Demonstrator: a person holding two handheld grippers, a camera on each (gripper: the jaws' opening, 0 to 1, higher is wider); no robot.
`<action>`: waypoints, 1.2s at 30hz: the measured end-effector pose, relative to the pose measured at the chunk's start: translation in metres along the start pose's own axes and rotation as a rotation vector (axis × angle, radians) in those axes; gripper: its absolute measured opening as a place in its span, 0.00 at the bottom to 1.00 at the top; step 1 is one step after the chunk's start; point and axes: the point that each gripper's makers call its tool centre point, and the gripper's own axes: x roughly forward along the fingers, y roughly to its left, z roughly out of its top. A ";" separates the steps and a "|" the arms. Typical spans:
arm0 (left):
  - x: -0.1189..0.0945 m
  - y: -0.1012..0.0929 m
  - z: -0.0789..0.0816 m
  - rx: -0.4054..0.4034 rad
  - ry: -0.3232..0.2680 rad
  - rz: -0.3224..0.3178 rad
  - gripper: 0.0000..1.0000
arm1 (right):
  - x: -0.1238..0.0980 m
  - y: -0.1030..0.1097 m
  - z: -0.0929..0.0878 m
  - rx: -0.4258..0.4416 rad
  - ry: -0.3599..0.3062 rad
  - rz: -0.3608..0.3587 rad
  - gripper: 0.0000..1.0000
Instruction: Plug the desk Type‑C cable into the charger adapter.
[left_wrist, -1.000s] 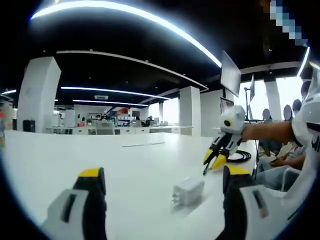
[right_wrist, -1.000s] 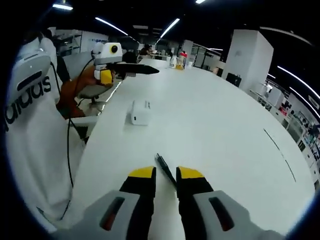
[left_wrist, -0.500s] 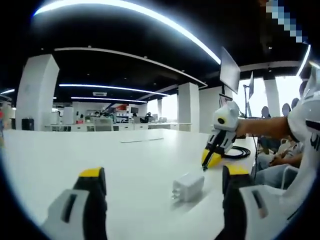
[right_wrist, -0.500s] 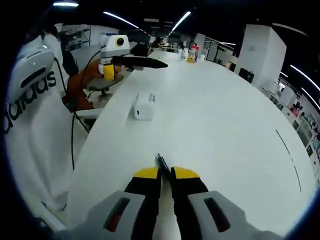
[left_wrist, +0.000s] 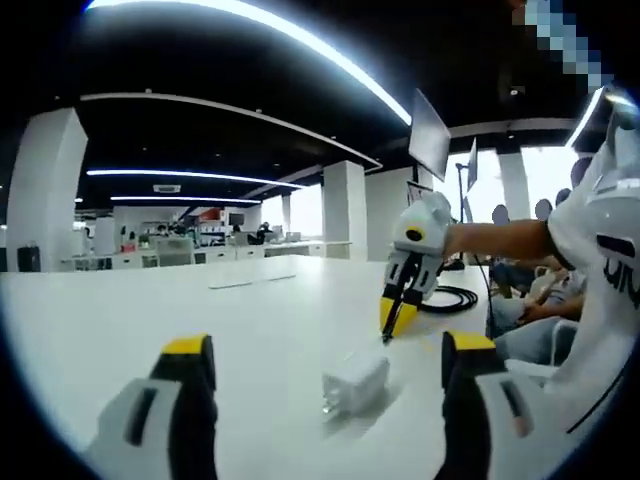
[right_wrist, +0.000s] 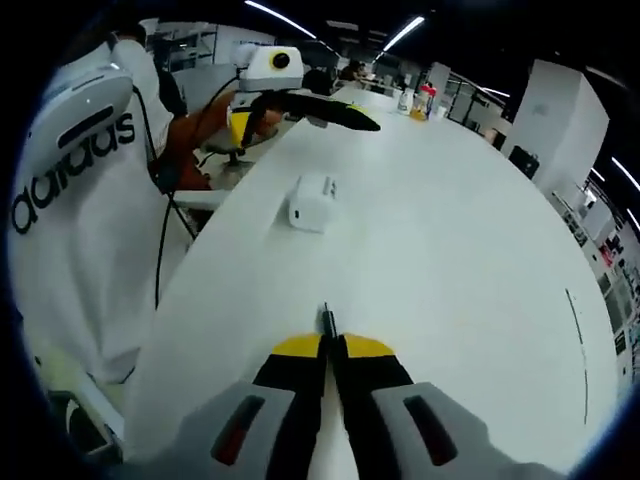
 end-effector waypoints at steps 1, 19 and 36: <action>0.001 -0.001 0.002 0.015 -0.009 -0.010 0.91 | 0.000 0.000 0.000 -0.002 0.002 0.002 0.03; 0.016 -0.016 -0.018 0.356 0.179 -0.285 0.37 | 0.011 0.002 0.010 -0.003 -0.050 -0.062 0.03; 0.029 -0.028 -0.052 0.359 0.454 -0.535 0.33 | 0.014 0.005 0.027 0.045 -0.113 -0.122 0.02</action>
